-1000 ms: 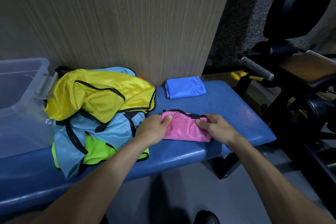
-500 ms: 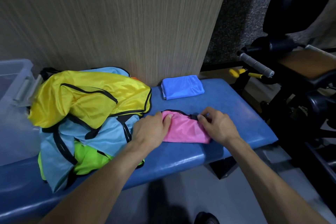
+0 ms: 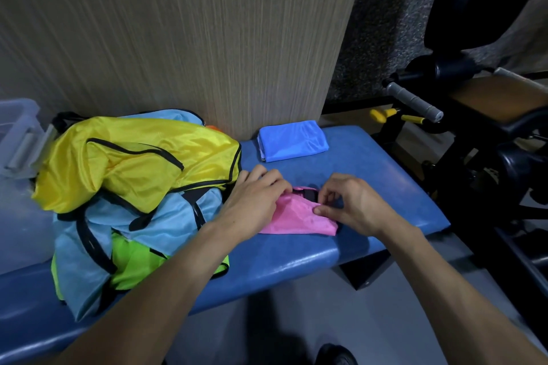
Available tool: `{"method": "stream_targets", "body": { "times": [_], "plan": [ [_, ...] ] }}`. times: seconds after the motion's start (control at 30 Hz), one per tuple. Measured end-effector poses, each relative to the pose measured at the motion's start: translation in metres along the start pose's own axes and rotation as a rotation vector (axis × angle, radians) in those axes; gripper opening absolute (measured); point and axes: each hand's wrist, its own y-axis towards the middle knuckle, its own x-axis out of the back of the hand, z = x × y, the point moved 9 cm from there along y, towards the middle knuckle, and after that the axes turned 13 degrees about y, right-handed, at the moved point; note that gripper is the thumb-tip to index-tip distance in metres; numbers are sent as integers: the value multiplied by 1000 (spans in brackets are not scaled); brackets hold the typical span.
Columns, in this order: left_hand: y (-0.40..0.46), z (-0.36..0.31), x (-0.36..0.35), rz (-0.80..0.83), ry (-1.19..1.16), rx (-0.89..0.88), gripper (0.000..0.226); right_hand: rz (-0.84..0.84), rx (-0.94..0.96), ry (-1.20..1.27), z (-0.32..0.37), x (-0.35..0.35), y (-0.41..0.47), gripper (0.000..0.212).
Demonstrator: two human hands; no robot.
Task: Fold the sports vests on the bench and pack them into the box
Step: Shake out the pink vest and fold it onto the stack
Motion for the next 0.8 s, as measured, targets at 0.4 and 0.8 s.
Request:
{"method": "stream_targets", "body": {
  "times": [0.4, 0.8],
  "plan": [
    [13, 7, -5, 107, -167, 90, 22, 6, -120, 114, -7, 3, 1, 23],
    [12, 7, -1, -38, -138, 104, 20, 145, -287, 415, -27, -6, 20, 27]
  ]
}}
